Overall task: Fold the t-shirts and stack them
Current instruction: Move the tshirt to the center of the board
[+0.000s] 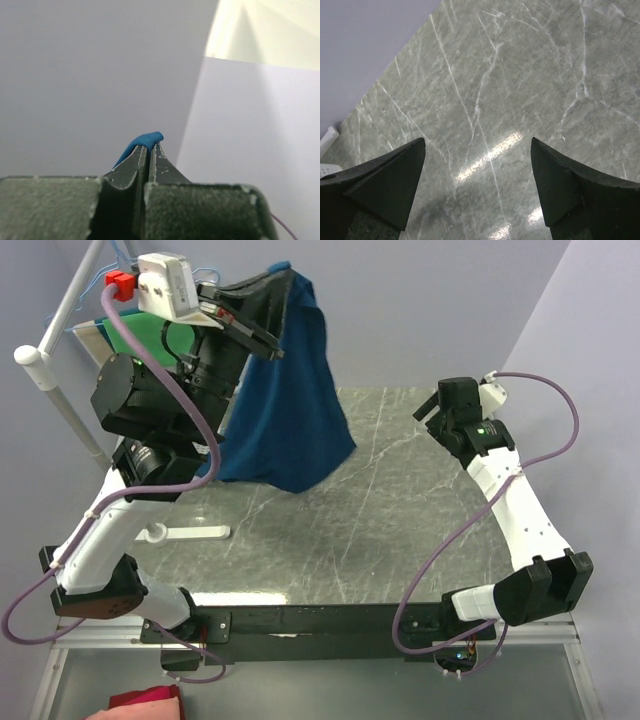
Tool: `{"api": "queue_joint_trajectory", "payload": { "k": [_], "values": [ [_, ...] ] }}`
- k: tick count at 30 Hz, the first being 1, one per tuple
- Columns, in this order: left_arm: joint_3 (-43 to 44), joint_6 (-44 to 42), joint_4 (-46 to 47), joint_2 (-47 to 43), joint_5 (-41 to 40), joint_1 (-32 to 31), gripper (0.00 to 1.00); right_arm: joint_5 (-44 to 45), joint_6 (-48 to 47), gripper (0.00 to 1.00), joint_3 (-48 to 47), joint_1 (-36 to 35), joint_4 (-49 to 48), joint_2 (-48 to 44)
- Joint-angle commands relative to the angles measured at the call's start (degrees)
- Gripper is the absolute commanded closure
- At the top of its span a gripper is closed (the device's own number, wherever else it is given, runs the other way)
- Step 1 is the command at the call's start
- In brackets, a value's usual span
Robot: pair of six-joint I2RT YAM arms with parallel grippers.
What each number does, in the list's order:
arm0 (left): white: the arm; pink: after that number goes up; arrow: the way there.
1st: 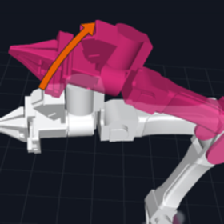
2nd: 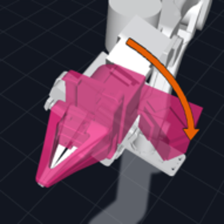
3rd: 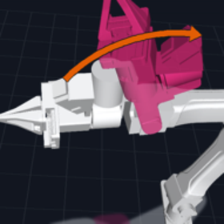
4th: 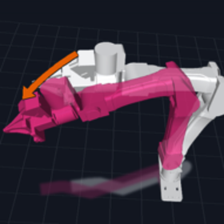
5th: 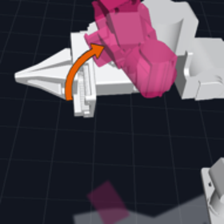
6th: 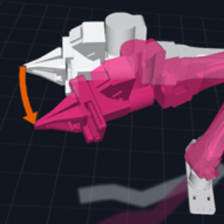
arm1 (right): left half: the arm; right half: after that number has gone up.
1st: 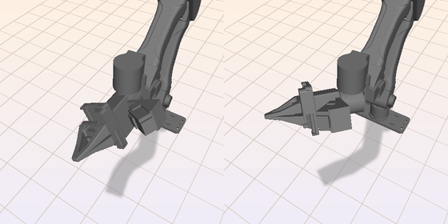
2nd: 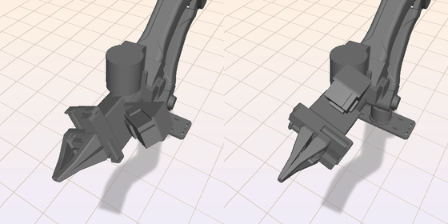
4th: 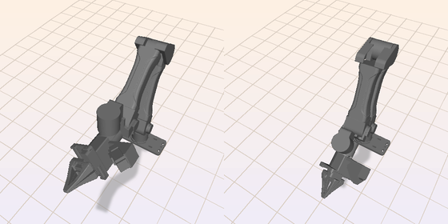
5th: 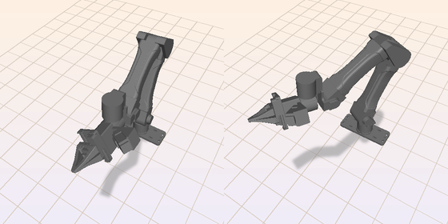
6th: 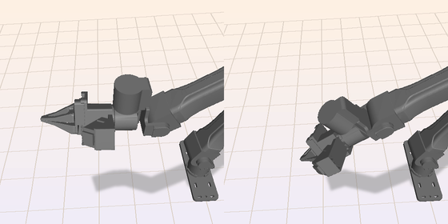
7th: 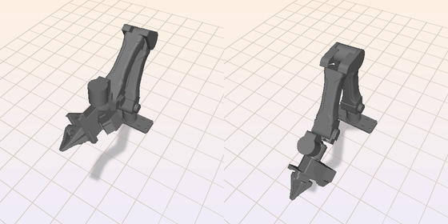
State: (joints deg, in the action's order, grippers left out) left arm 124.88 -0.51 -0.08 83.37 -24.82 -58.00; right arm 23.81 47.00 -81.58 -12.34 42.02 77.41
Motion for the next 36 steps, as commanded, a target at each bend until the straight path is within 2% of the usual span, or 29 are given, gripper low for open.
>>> {"api": "queue_joint_trajectory", "payload": {
  "k": [1, 4, 8, 11, 12, 14, 15, 17, 18, 19, 21, 22, 25, 28, 29, 30, 31, 32, 33, 36],
  "values": [
    [1.77, 4.12, -5.45, 0.83, 12.86, -0.27, 0.99, -0.43, -0.68, 0.08, 0.81, 0.21, -1.15, -1.21],
    [0.37, 4.21, -7.73, 2.05, 14.0, -0.27, 0.99, -0.96, -0.77, 0.08, 1.07, 0.12, -1.24, -1.38],
    [-1.12, 3.86, -8.54, 4.86, 10.59, -0.27, 0.99, -0.09, -0.6, 0.09, 1.95, 0.21, -1.24, -1.82],
    [-5.07, 2.63, -5.57, 6.97, 2.52, -0.27, 0.99, 1.5, -0.51, 0.08, 1.43, 0.3, -0.54, -1.82],
    [-6.65, 2.19, -4.59, 7.85, -2.73, -0.27, 0.99, 1.93, -0.51, 0.08, 1.25, 0.38, -0.27, -2.17],
    [-6.67, 1.92, -3.88, 11.36, -7.68, 0.69, 0.99, 2.38, -0.25, 0.08, 1.07, 0.65, -0.45, -2.7],
    [-6.84, 2.18, -3.01, 12.68, -13.44, 1.21, 0.99, 2.29, -0.33, 0.08, 1.16, 0.91, -0.88, -3.57],
    [-6.93, 5.68, -3.61, 15.58, -17.87, 3.93, 0.99, 2.03, -0.51, 0.07, 1.78, 1.0, -1.68, -4.54],
    [-7.28, 8.05, -6.92, 16.37, -19.55, 5.25, 0.99, 1.77, -0.6, 0.07, 1.95, 1.0, -1.85, -4.81],
    [-7.72, 13.47, -9.04, 17.43, -19.57, 8.22, 0.99, 1.42, -0.77, 0.07, 2.39, 1.0, -2.11, -4.98],
    [-10.96, 18.59, -14.92, 18.31, -17.47, 10.96, 0.99, 1.06, -0.95, 0.07, 3.18, 1.0, -2.03, -4.81],
    [-12.28, 22.8, -16.87, 18.66, -14.59, 13.24, 0.99, 0.8, -0.95, 0.07, 3.53, 1.0, -2.12, -4.63],
    [-17.12, 29.05, -22.76, 21.21, -10.1, 16.15, 0.99, 0.01, -0.6, 0.07, 4.94, 1.0, -1.77, -3.76],
    [-18.62, 34.51, -29.86, 25.77, -9.72, 18.18, 0.96, -1.31, -0.6, 0.07, 6.17, 1.0, -2.47, -3.31],
    [-16.88, 36.18, -32.94, 27.27, -11.29, 18.7, 0.91, -1.84, -0.95, 0.07, 6.43, 1.0, -2.9, -2.97],
    [-15.56, 40.2, -35.93, 30.41, -12.44, 19.93, 0.76, -2.71, -1.12, 0.07, 6.7, 1.0, -3.0, -2.79],
    [-13.98, 42.15, -42.48, 32.01, -13.14, 20.81, 0.68, -3.42, -1.47, 0.07, 6.87, 0.91, -3.17, -2.44],
    [-10.48, 44.26, -45.6, 33.51, -13.93, 21.69, 0.54, -4.12, -2.61, 0.07, 7.05, 0.83, -3.78, -2.0],
    [-9.05, 48.2, -48.24, 36.13, -13.94, 23.7, 0.22, -4.82, -3.23, 0.07, 7.48, 0.74, -3.96, -1.56],
    [-7.63, 50.87, -53.53, 38.35, -12.27, 26.7, 0.14, -6.59, -5.43, 0.07, 7.23, -0.31, -3.88, 0.55]
  ]
}}
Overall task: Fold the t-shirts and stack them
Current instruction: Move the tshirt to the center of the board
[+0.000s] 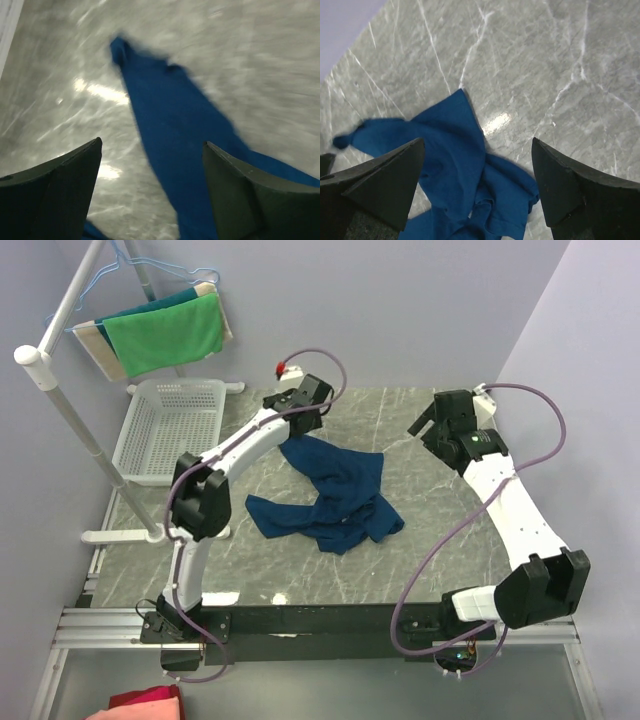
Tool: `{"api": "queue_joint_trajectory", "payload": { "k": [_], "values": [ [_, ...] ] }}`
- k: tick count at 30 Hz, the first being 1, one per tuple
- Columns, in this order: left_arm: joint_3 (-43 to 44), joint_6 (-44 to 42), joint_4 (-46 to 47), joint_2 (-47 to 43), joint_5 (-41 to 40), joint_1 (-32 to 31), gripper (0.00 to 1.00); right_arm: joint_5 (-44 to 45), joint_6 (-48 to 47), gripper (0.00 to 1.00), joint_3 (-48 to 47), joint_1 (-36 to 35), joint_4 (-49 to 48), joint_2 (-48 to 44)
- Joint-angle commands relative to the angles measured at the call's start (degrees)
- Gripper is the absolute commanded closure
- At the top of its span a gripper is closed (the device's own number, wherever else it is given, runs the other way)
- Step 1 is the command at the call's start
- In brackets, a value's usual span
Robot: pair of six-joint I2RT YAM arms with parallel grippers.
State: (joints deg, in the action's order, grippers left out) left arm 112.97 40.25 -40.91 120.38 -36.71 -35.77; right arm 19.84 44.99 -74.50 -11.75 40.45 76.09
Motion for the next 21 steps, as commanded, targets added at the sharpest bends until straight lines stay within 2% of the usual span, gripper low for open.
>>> {"api": "queue_joint_trajectory", "payload": {
  "k": [1, 4, 9, 15, 21],
  "values": [
    [3.06, 9.85, -11.75, 1.0, -0.03, 4.91, 0.14, -2.78, -3.86, 0.07, 0.14, -2.04, -2.13, 2.47],
    [-5.27, 10.2, -7.88, -1.28, 2.42, 6.76, 0.17, -3.48, -5.43, 0.07, -0.03, -4.32, -1.33, 6.24],
    [-9.95, 14.24, -9.63, -1.73, 7.08, 12.55, 0.28, -4.11, -5.35, 0.08, -2.31, -8.9, 2.61, 13.28],
    [-13.91, 15.03, -9.37, -2.08, 9.64, 16.6, 0.28, -5.5, -5.09, 0.09, -3.11, -14.44, 2.89, 18.65],
    [-15.15, 15.39, -9.54, -0.94, 9.99, 21.69, 0.3, -7.53, -4.91, 0.09, -3.46, -15.5, 2.88, 22.16]
  ]
}}
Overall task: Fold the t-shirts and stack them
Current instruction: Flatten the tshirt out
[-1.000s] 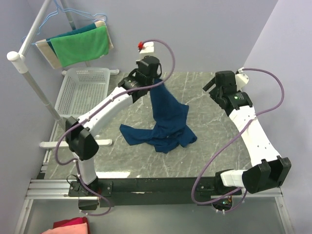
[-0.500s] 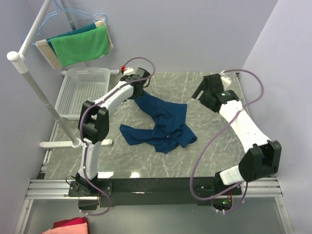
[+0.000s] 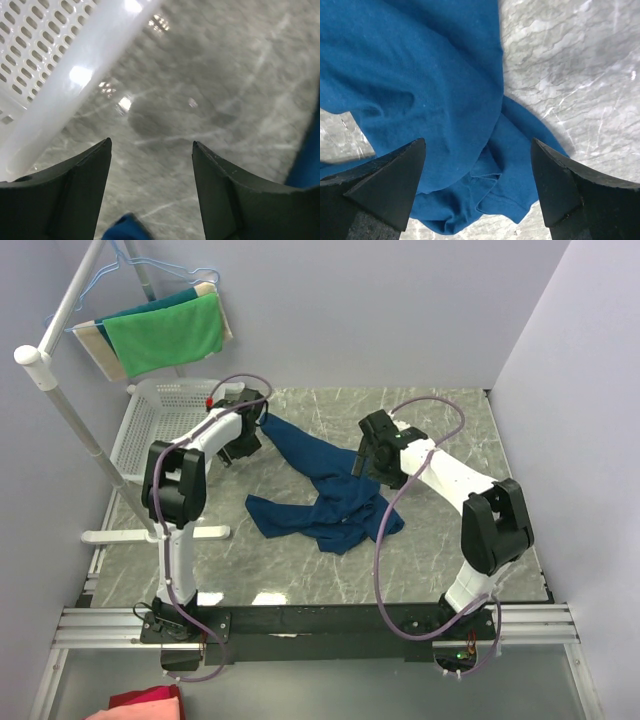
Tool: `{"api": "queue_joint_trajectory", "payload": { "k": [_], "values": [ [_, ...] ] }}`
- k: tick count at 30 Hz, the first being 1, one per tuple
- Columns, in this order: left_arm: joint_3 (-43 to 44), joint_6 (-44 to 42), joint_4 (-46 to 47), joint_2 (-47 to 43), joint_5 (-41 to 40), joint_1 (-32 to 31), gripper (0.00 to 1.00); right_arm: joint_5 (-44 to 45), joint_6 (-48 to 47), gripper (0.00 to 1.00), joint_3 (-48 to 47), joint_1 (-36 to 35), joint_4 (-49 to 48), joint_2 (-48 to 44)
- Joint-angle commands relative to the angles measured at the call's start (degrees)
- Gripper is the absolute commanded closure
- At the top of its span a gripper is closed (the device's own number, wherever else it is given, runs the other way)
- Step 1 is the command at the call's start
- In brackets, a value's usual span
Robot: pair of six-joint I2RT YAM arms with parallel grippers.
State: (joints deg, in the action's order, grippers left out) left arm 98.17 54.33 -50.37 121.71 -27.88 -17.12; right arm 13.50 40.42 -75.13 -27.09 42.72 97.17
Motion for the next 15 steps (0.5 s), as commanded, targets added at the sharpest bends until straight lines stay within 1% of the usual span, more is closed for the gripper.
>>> {"api": "queue_joint_trajectory", "payload": {
  "k": [1, 6, 11, 13, 15],
  "values": [
    [-0.35, 1.31, -0.17, -2.18, 1.07, 3.76, 0.3, -1.37, -0.35, 0.09, -2.91, -0.33, 0.7, 1.79],
    [0.62, 0.17, 0.45, -1.74, 1.34, 7.71, 0.3, -1.89, -0.7, 0.1, -3.0, -1.21, 1.05, 3.38],
    [2.81, -1.06, 1.24, -0.78, 1.86, 9.91, 0.3, -1.02, -1.49, 0.1, -4.32, -2.96, 2.62, 5.49],
    [3.6, -2.73, 2.46, -0.42, 3.0, 10.36, 0.31, -0.14, -1.14, 0.1, -4.32, -3.67, 3.16, 5.32],
    [3.78, -3.96, 3.52, -0.42, 3.8, 10.36, 0.3, -0.05, -1.05, 0.1, -3.62, -4.37, 2.99, 4.79]
  ]
}}
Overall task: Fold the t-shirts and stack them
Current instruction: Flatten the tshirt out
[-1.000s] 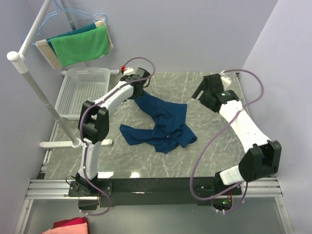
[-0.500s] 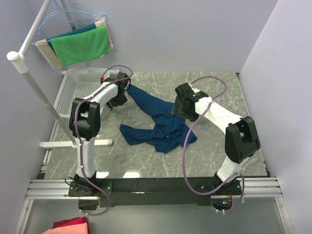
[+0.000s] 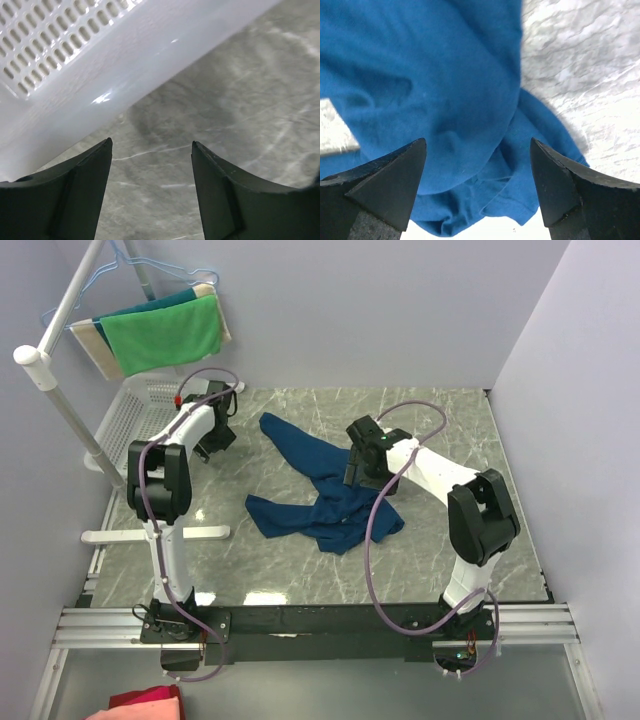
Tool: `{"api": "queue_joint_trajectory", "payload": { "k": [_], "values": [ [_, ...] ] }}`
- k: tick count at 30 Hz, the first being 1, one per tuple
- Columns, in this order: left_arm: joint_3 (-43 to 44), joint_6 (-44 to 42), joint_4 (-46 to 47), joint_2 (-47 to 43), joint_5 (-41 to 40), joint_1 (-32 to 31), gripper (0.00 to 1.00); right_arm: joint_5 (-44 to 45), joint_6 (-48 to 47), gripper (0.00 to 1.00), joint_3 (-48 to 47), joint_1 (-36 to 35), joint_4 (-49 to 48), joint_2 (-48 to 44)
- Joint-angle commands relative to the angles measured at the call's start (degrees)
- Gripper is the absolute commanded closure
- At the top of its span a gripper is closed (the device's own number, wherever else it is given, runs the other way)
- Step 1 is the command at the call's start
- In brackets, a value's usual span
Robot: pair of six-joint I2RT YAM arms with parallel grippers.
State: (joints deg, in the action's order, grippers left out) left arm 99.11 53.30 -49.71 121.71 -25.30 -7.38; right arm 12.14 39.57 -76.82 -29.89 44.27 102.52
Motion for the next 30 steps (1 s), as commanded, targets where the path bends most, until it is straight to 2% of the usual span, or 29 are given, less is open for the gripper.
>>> {"api": "queue_joint_trajectory", "payload": {
  "k": [1, 4, 10, 13, 15, 16, 17, 20, 26, 29, 30],
  "values": [
    [3.19, -3.11, 3.13, -0.33, 1.13, 0.61, 0.29, 0.96, -0.02, 0.1, -1.59, -1.66, 1.34, -0.65],
    [5.29, -3.29, 2.78, 1.07, -0.19, 1.13, 0.27, 0.43, 0.68, 0.1, -0.44, -1.75, 1.34, -0.04],
    [12.77, -4.69, 1.28, 5.99, 2.79, 2.98, 0.27, 1.39, 1.73, 0.11, -0.26, -1.75, 1.78, 0.31],
    [10.15, -6.54, 4.79, 4.51, 6.83, 2.63, 0.26, 3.06, 2.53, 0.11, -0.88, -1.75, 2.4, -0.04],
    [6.56, -8.56, 8.39, 1.96, 9.56, 1.76, 0.21, 3.68, 2.88, 0.1, -1.32, -1.75, 2.49, -0.3],
    [5.32, -9.17, 9.45, 1.08, 10.18, 1.4, 0.19, 3.68, 3.05, 0.11, -1.41, -1.84, 2.4, -0.22],
    [4.17, -10.48, 11.2, -0.49, 10.62, 0.36, 0.12, 3.85, 3.23, 0.1, -1.41, -1.75, 2.4, -0.13],
    [1.62, -12.51, 12.79, -2.61, 11.85, -2.19, 0.04, 4.47, 4.89, 0.11, -1.76, -1.66, 2.14, 0.4],
    [3.98, -14.28, 14.73, -1.4, 12.38, -6.77, 0.03, 4.56, 7.36, 0.11, -1.76, -0.79, -0.41, -1.27],
    [8.72, -12.62, 14.47, 1.41, 11.59, -7.3, 0.05, 4.82, 7.63, 0.15, -2.63, 0.09, -0.77, -1.18],
    [11.17, -12.08, 14.38, 2.21, 11.24, -7.3, 0.06, 4.65, 7.28, 0.25, -2.9, 0.79, -1.11, -1.01]
  ]
}}
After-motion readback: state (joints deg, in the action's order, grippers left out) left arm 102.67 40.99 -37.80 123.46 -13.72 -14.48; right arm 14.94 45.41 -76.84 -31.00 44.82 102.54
